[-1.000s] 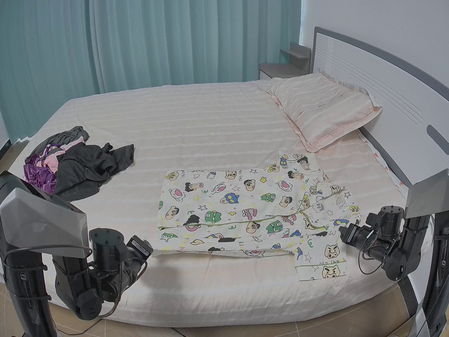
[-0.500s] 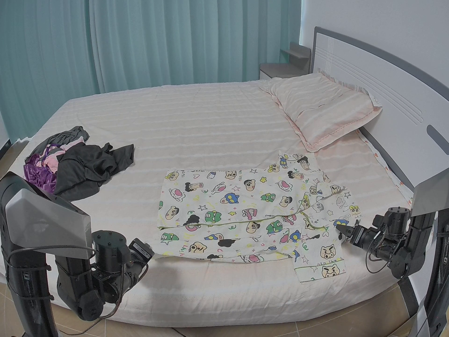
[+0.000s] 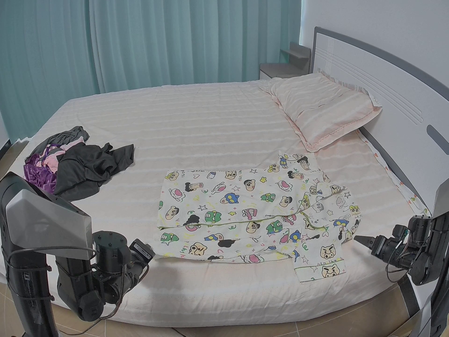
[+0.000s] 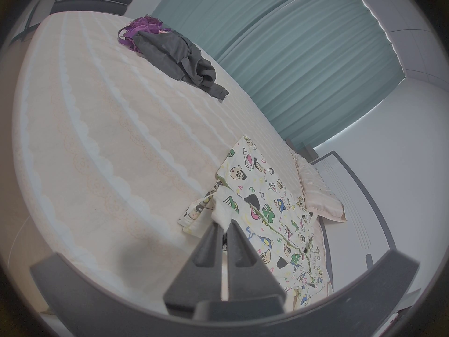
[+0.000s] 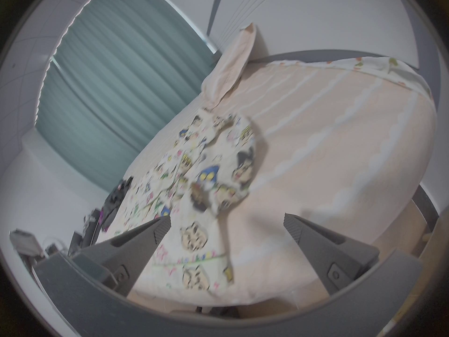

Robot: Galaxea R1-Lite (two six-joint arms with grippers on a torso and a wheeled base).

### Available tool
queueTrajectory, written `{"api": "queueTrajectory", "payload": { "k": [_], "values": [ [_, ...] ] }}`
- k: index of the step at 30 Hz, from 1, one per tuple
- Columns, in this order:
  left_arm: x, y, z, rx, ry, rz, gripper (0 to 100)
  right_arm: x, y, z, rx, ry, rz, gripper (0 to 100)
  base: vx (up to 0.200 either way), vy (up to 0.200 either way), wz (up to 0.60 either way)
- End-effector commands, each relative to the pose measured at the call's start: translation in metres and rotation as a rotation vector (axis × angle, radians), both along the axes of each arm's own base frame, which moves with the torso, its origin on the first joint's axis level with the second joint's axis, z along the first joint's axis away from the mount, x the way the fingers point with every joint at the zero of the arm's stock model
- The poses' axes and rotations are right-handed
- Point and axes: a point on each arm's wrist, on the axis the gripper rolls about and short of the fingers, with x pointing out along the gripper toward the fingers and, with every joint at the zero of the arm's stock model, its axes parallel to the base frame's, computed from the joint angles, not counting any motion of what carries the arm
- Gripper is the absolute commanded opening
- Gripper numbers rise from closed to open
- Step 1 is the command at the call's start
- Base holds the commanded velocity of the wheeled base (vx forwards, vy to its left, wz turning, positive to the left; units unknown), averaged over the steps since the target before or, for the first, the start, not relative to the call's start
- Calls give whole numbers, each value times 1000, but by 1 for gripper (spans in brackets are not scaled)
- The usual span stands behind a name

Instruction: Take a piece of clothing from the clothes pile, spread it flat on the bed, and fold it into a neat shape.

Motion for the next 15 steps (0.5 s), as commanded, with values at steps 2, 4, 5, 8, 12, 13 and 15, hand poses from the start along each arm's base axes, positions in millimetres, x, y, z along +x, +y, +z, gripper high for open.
{"api": "queueTrajectory", "payload": {
  "k": [2, 4, 5, 8, 12, 13, 15],
  "values": [
    [0, 0, 1, -5, -6, -1, 0, -14, 20, 2, -8, 16, 143, 100, 0, 0, 0],
    [0, 0, 1, -6, -6, 0, 0, -15, 27, -3, -9, 26, 211, 100, 0, 0, 0],
    [0, 0, 1, -6, -6, 0, 0, -15, 28, -3, -12, 25, 226, 100, 0, 0, 0],
    [1, 0, 1, -8, -6, 0, 0, -14, 33, -10, -35, 37, 270, 100, 0, 0, 0],
    [0, -1, 1, -8, -5, -3, 0, -15, 34, -21, -43, 73, 295, 100, 0, 0, 0],
    [1, -1, 1, -10, -6, -4, 0, -15, 34, -23, -47, 77, 301, 100, 0, 0, 0],
    [1, -1, 1, -11, -6, -7, 0, -15, 35, -30, -63, 90, 325, 100, 0, 0, 0]
  ]
}}
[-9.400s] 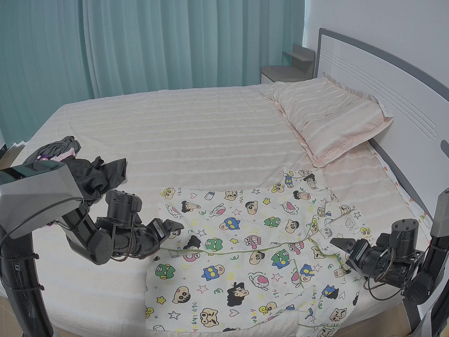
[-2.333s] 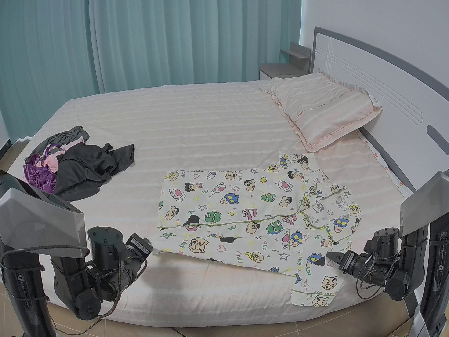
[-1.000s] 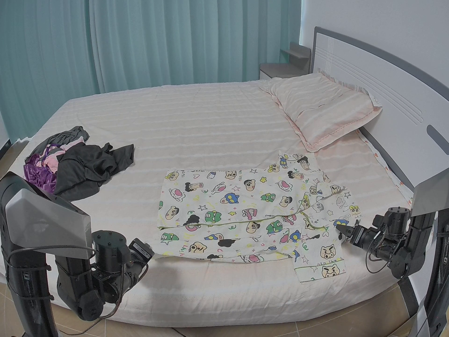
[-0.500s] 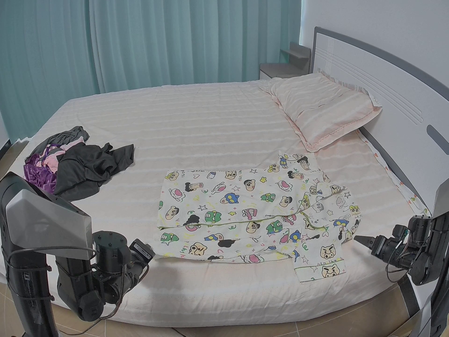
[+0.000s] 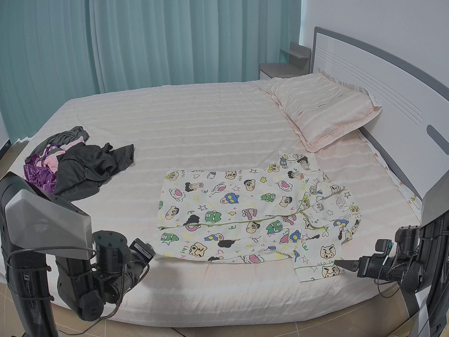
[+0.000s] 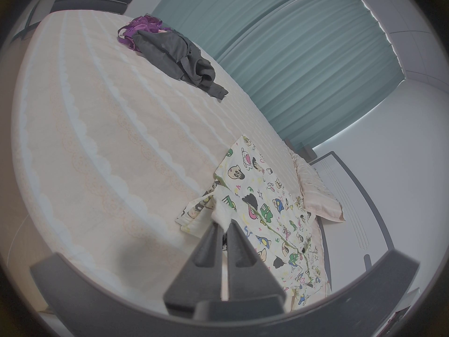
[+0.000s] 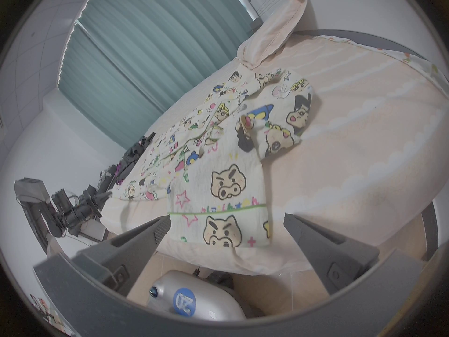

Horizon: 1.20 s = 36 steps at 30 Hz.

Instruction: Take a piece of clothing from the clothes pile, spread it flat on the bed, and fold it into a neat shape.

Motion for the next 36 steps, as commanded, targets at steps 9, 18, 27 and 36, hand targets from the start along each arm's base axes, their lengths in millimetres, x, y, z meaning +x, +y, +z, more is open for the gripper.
{"api": "queueTrajectory", "payload": {
  "k": [9, 18, 27, 36],
  "values": [
    [0, 0, 0, -3, 0, -6, 0, 12, 1, -20, -11, -16, 89, 100, 0, 0, 0],
    [0, -1, 0, -4, -2, -6, 0, 15, 13, -20, 1, -24, 148, 100, 0, 0, 0],
    [0, 0, 0, -3, 1, -7, 0, 18, 15, -26, -1, -15, 152, 0, 0, 0, 0],
    [-1, 0, 0, -1, 4, -7, 0, 12, 6, -24, 3, -4, 123, 0, 0, 0, 0]
  ]
}}
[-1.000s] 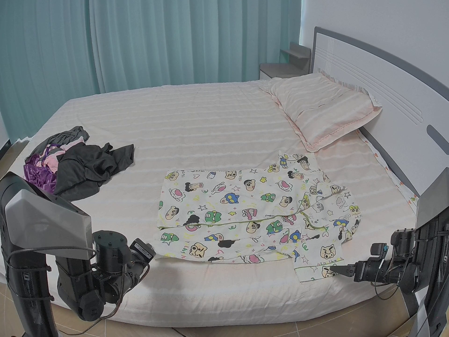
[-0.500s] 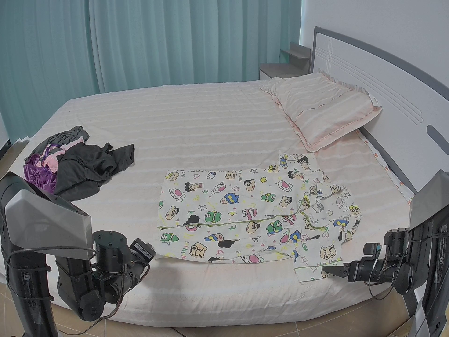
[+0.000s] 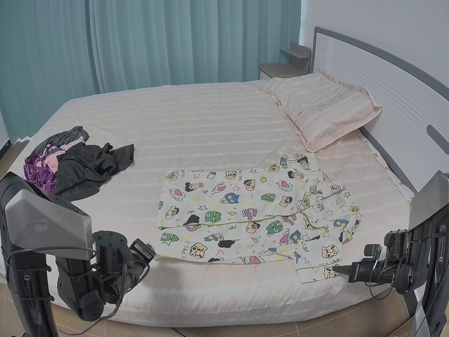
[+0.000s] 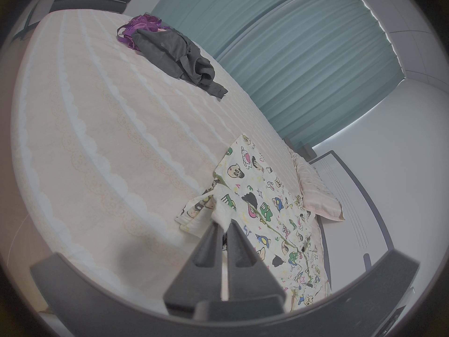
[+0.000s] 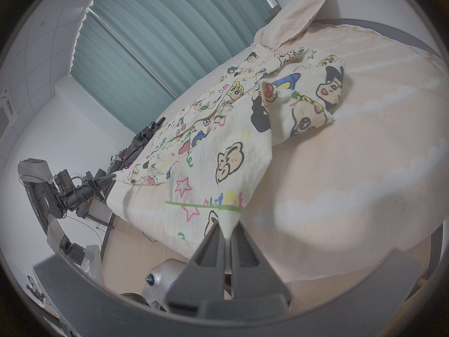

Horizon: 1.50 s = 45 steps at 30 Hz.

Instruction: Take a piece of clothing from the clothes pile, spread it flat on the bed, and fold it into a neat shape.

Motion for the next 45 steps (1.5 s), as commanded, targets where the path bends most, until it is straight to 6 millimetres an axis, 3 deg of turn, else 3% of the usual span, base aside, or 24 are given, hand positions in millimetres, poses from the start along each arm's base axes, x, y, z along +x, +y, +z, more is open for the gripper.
{"api": "queueTrajectory", "payload": {
  "k": [1, 8, 11, 17, 23, 32, 37, 45],
  "values": [
    [-1, -1, 0, 2, 2, -5, 0, -3, -2, 4, 0, -10, -7, 0, 0, 0, 0],
    [-5, -1, 0, 10, 8, -12, 0, -16, -1, 17, 26, -8, 17, 0, 0, 0, 0],
    [-16, -3, 3, 22, 22, -34, 0, -27, 0, 23, 30, 7, 24, 0, 0, 0, 0],
    [-29, -6, 12, 42, 10, -77, 0, -26, -1, 32, 28, -23, 9, 0, 0, 0, 0],
    [-34, -8, 18, 144, -25, -104, 0, -42, -7, 59, 23, 1, -16, 0, 0, 0, 0],
    [-49, -8, 6, 277, 36, -156, 0, -79, -18, 72, -66, 104, 26, 0, 0, 0, 0],
    [-56, -8, -2, 347, 78, -186, 0, -87, -19, 78, -63, 110, 15, 0, 0, 0, 0],
    [-70, -25, -18, 407, 132, -283, 0, -103, -16, 86, -64, 138, 45, 0, 0, 0, 0]
  ]
}}
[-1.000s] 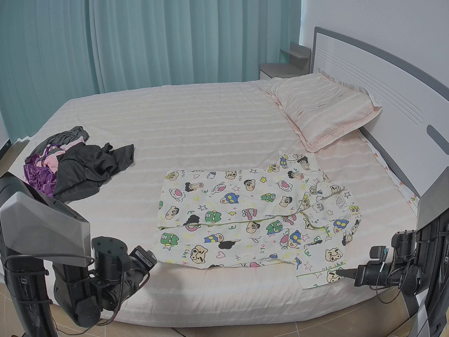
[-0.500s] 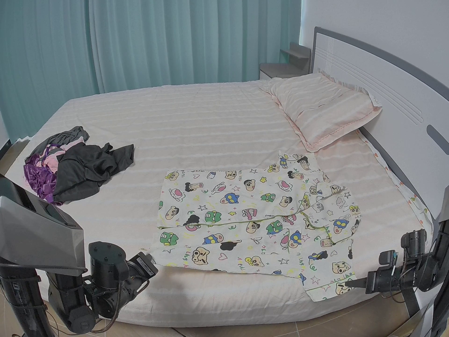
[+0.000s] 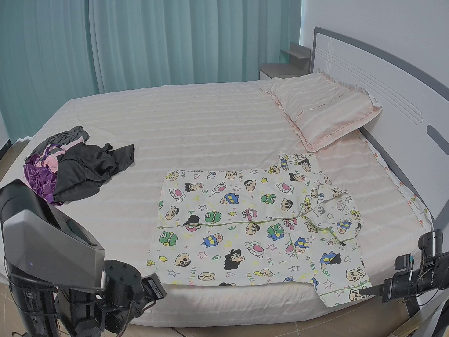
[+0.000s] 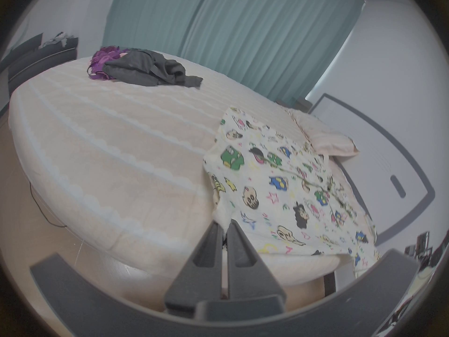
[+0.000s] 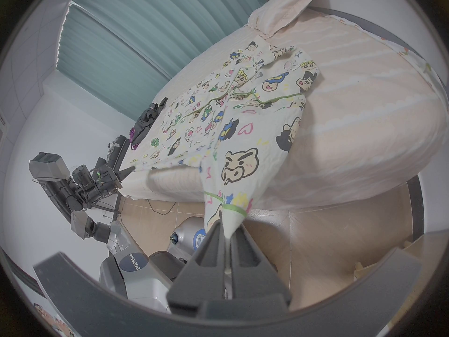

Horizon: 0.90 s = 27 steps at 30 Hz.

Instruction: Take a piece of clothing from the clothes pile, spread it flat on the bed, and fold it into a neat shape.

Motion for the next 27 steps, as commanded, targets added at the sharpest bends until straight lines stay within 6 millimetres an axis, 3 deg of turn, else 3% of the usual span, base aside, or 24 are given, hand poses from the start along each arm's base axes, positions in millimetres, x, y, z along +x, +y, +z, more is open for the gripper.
{"api": "queueTrajectory", "payload": {
  "k": [1, 8, 27],
  "values": [
    [-14, -8, -12, 54, 63, -64, 0, -10, 1, 9, -11, -44, -2, 0, 0, 0, 0],
    [-27, -3, -2, 116, 141, -88, 0, -14, 0, 7, -18, -4, -4, 0, 0, 0, 0],
    [-42, 8, 3, 192, 249, -95, 0, -32, -3, 8, -50, 31, 20, 0, 0, 0, 0]
  ]
}}
